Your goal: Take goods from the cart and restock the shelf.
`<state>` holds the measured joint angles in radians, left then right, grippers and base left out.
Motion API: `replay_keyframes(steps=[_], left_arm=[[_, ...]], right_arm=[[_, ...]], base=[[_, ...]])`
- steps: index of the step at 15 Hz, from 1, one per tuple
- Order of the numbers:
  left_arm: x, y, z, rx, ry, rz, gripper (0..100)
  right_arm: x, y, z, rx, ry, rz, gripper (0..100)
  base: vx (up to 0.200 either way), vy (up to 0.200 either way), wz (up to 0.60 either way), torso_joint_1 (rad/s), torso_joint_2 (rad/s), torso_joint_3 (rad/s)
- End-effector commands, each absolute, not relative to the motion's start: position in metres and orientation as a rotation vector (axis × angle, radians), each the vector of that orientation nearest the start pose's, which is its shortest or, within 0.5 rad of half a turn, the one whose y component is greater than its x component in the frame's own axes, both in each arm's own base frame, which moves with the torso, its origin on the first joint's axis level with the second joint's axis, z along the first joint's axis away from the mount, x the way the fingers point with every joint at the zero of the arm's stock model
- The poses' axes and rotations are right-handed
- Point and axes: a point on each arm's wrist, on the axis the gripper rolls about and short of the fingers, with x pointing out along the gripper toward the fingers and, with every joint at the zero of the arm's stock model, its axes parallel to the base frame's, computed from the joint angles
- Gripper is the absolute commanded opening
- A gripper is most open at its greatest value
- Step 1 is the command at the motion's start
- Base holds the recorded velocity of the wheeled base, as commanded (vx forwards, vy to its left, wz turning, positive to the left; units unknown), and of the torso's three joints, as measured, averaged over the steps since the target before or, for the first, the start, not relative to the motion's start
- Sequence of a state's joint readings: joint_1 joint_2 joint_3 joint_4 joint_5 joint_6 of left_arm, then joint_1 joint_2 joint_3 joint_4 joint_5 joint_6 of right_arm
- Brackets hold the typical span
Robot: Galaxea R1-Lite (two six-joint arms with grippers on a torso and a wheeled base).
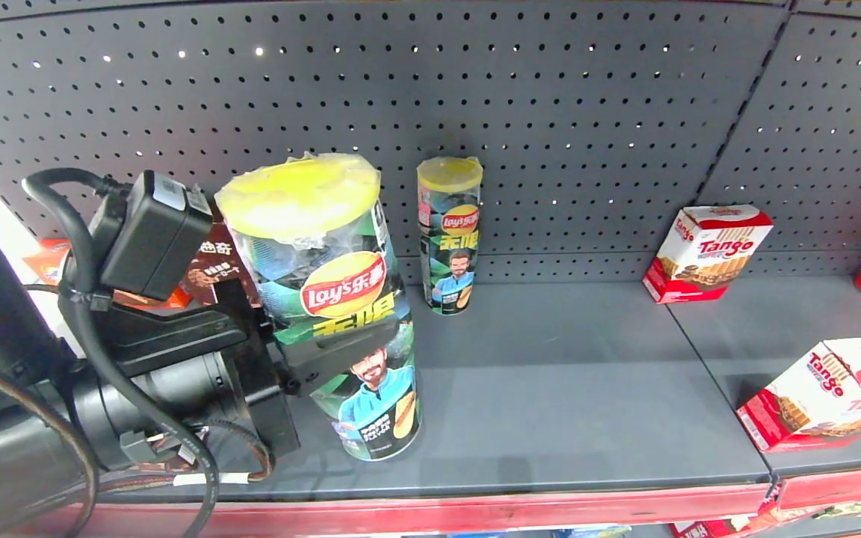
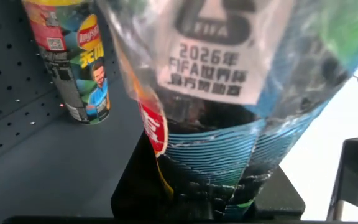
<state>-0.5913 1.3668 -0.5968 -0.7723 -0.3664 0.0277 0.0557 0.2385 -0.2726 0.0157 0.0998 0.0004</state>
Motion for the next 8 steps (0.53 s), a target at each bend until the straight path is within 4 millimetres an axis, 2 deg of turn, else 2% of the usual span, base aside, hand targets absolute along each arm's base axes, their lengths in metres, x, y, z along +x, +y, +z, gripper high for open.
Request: replay_keyframes(steps=[1, 4, 8], left_arm=[[0.181, -0.127, 0.224, 0.03, -0.003, -0.945, 0], [0.181, -0.127, 0.221, 0.029, 0.007, -0.942, 0], [0.183, -0.128, 0.222, 0.029, 0.002, -0.936, 0]], right_arm=[[0.053, 0.011, 0.224, -0.028, 0.131, 0.293, 100], [0.103, 0.028, 0.246, -0.041, 0.147, 0.441, 100], [0.155, 0.05, 0.252, -0.044, 0.152, 0.513, 100]], base=[[0.0, 0.0, 0.0, 0.0, 0.0, 0.0], [0.0, 0.0, 0.0, 0.0, 0.0, 0.0], [0.0, 0.0, 0.0, 0.0, 0.0, 0.0]])
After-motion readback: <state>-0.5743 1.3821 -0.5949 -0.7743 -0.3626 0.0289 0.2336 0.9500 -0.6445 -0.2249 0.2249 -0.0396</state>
